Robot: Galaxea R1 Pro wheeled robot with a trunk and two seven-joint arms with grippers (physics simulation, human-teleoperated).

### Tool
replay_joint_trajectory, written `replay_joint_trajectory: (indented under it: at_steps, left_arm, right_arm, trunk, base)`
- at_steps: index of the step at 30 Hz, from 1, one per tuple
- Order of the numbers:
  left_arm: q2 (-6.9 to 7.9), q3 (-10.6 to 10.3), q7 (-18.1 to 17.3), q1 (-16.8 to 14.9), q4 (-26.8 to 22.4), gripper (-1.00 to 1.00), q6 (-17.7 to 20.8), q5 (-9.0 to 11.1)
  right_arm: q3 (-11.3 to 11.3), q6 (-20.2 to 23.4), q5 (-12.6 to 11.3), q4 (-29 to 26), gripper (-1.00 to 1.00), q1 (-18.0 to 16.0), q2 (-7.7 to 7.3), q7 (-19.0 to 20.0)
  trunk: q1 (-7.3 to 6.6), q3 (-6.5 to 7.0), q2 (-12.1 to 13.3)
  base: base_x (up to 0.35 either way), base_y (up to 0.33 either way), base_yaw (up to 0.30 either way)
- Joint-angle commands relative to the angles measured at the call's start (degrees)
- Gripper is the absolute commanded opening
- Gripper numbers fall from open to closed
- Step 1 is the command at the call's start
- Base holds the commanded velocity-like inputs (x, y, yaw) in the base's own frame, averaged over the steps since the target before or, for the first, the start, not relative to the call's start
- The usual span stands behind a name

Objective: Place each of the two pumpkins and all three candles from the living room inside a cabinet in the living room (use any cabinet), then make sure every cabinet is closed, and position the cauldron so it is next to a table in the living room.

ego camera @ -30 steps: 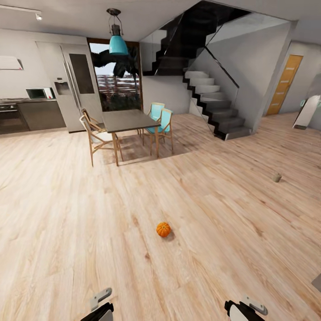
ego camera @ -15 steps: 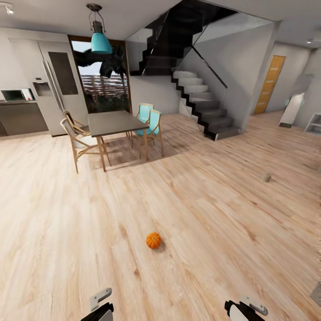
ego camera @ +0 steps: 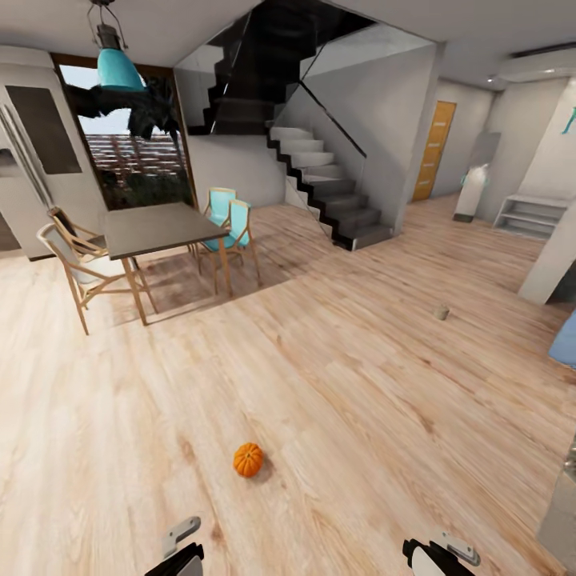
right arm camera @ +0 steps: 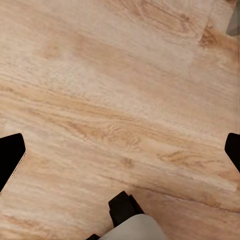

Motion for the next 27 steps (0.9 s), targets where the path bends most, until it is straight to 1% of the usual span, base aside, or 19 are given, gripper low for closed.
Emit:
replay_joint_trajectory:
  at_steps: [1, 12, 21, 27]
  left_arm:
    - [0.03, 0.00, 0.00, 0.00, 0.00, 1.00, 0.00, 0.00]
    - [0.06, 0.00, 0.00, 0.00, 0.00, 1.00, 0.00, 0.00]
    - [0.10, 0.00, 0.00, 0.00, 0.00, 1.00, 0.03, 0.00]
    - [0.08, 0.00, 0.00, 0.00, 0.00, 1.00, 0.01, 0.00]
  right_arm:
    - [-0.03, -0.01, 0.00, 0.02, 1.00, 0.00, 0.00, 0.00]
    - [-0.06, -0.01, 0.01, 0.07, 1.00, 0.00, 0.00, 0.00]
    - [-0.05, -0.01, 0.09, 0.07, 1.00, 0.00, -0.04, 0.00]
    - [-0.01, -0.01, 0.10, 0.07, 1.00, 0.00, 0.00, 0.00]
  trunk:
    - [0.00, -0.02, 0.00]
    - [0.00, -0.50, 0.00]
    - [0.00, -1.14, 0.00]
    - [0.00, -1.58, 0.00]
  base:
    - [0.325, 0.000, -0.273]
    - [0.327, 0.000, -0.254]
    - [0.329, 0.002, -0.196]
    - [0.330, 0.053, -0.186]
